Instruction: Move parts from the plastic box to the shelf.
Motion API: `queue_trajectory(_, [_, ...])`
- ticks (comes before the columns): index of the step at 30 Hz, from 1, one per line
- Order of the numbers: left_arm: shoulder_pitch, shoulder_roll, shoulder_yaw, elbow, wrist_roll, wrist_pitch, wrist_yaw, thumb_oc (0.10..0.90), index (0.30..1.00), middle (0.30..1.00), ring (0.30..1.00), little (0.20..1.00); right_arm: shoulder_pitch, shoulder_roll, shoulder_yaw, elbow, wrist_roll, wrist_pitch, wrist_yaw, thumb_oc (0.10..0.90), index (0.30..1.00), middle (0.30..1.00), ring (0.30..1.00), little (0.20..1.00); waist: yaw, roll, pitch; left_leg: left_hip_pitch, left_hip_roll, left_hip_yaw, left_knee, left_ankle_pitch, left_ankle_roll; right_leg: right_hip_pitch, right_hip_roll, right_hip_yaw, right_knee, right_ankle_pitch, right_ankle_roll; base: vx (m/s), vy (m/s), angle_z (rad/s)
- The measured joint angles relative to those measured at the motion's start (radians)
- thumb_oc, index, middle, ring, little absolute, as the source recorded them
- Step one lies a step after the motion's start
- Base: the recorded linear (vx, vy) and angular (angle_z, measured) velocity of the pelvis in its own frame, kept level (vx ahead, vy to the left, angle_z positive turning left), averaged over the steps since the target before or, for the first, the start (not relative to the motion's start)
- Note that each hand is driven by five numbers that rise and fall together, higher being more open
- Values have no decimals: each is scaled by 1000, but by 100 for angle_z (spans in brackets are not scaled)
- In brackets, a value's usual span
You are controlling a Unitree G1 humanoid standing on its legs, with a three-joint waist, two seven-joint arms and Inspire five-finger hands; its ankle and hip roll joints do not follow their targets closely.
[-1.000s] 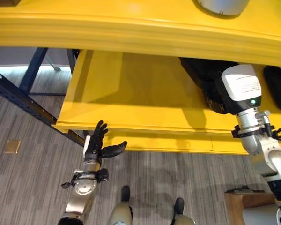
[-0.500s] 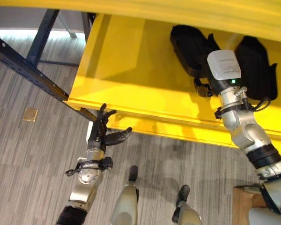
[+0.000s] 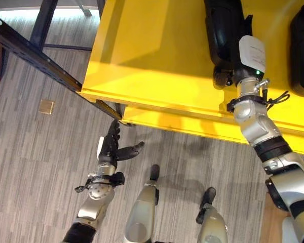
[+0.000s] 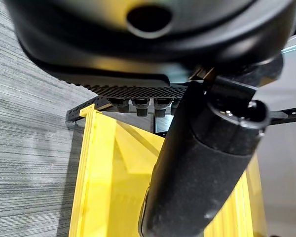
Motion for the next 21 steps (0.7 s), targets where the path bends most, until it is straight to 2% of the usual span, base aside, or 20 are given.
queue_trajectory(8, [23, 1, -3, 0, 0, 7, 20, 900, 1000, 1000, 1000, 1000, -4, 86, -21, 28, 111, -16, -42, 400, 300, 300, 300, 300, -25, 2, 1, -24, 2, 3, 35, -2, 3, -39, -5, 26, 54, -8, 0, -25, -2, -2])
queue_trajectory(21, [9, 1, -3, 0, 0, 7, 21, 900, 1000, 1000, 1000, 1000, -4, 88, -14, 29, 132, -23, -40, 400, 300, 300, 300, 300, -26, 1, 0, -23, 2, 2, 36, -1, 4, -40, -5, 27, 59, -8, 0, -1, -1, 0])
